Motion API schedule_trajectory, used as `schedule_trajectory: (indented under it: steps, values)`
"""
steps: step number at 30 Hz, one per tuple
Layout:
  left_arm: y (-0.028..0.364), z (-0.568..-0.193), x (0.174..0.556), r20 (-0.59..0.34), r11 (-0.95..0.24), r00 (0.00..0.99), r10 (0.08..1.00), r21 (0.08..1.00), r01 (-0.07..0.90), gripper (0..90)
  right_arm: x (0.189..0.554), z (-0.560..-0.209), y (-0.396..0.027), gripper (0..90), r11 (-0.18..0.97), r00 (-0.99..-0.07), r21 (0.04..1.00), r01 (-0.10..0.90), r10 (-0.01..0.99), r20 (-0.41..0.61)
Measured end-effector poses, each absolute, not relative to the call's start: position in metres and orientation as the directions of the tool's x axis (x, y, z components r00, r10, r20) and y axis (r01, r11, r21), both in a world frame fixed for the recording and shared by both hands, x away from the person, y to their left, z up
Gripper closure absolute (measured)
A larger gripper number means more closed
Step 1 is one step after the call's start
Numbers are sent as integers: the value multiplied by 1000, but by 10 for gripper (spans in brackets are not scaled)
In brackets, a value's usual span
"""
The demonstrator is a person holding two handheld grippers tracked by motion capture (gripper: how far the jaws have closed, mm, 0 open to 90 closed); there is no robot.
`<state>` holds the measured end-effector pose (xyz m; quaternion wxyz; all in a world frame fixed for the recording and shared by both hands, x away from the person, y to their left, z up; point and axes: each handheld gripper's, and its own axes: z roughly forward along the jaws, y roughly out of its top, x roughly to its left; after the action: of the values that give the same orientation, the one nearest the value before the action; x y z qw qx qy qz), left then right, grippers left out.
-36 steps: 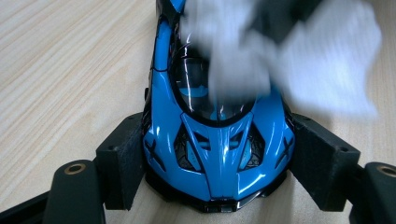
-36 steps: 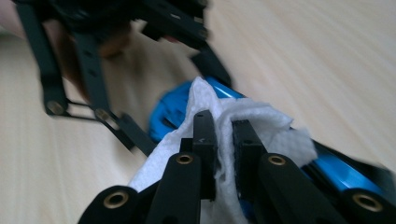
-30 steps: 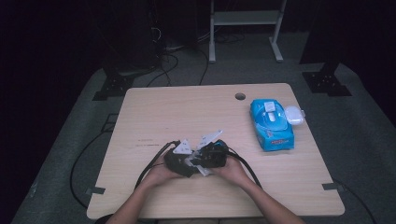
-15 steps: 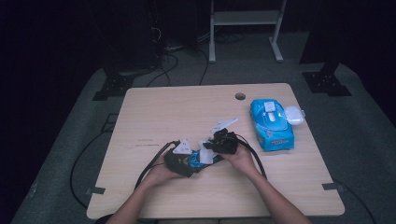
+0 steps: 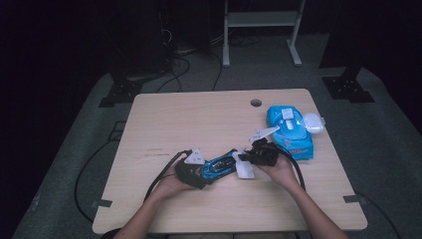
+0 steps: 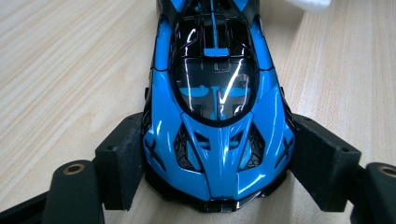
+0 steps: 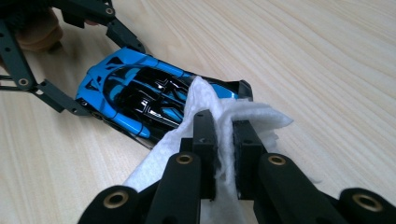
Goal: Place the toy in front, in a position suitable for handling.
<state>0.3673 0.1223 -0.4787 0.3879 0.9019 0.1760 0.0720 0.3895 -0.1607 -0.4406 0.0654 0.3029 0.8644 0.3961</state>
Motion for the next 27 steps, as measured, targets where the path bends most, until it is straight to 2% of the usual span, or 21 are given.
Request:
schedule_trajectory:
  steps: [2, 13, 22, 27]
  values:
    - [123, -477, 368, -48, -622, 924, 380, 726, 293, 196, 388, -440, -160, 821, 513, -816, 726, 458, 567, 113]
    - [139, -471, 377, -206, -494, 890, 406, 771, 403, 195, 379, -445, -156, 818, 531, -841, 736, 420, 533, 95]
    - [141, -470, 385, -276, -401, 844, 460, 783, 474, 166, 368, -451, -157, 824, 545, -858, 768, 338, 514, 12]
    - [140, -473, 386, -284, -405, 829, 481, 767, 498, 166, 359, -453, -158, 826, 568, -870, 776, 274, 491, -52]
